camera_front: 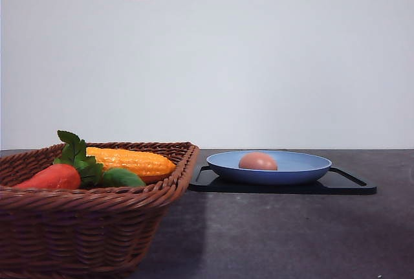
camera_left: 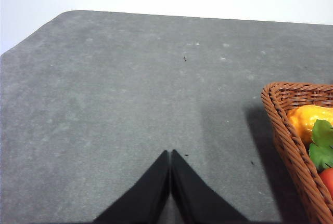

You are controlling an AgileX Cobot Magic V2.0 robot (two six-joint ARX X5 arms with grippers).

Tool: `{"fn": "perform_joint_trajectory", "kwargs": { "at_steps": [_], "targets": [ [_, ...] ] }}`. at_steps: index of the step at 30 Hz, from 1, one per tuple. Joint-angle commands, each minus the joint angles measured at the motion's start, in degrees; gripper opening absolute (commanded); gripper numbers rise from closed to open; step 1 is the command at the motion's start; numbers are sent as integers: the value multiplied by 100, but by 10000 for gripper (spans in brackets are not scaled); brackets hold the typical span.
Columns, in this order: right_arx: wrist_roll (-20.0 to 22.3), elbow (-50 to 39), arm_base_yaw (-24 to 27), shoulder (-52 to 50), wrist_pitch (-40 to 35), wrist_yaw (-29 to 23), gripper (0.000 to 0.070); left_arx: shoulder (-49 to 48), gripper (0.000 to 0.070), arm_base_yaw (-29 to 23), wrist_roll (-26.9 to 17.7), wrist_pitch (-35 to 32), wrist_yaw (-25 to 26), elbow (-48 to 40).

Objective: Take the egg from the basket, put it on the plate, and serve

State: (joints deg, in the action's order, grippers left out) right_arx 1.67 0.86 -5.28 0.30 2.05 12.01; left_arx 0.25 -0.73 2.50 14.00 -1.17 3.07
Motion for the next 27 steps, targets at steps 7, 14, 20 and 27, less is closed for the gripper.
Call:
{"fn": "perform_joint_trajectory", "kwargs": {
  "at_steps": [7,14,20,27],
  "targets": [
    [-424,-33,-16,-1,737,18,0,-9,0,-11,-33,101,3,-125],
    [-763,-33,-26,-9,703,-17,0,-9,0,-11,-33,101,2,-125],
    [-763,-33,-26,-9,703,-17,0,-9,0,-11,-33,101,2,-125],
    [-763,-33,-26,-9,703,-15,0,-9,0,-11,-33,101,2,-125]
  ]
}}
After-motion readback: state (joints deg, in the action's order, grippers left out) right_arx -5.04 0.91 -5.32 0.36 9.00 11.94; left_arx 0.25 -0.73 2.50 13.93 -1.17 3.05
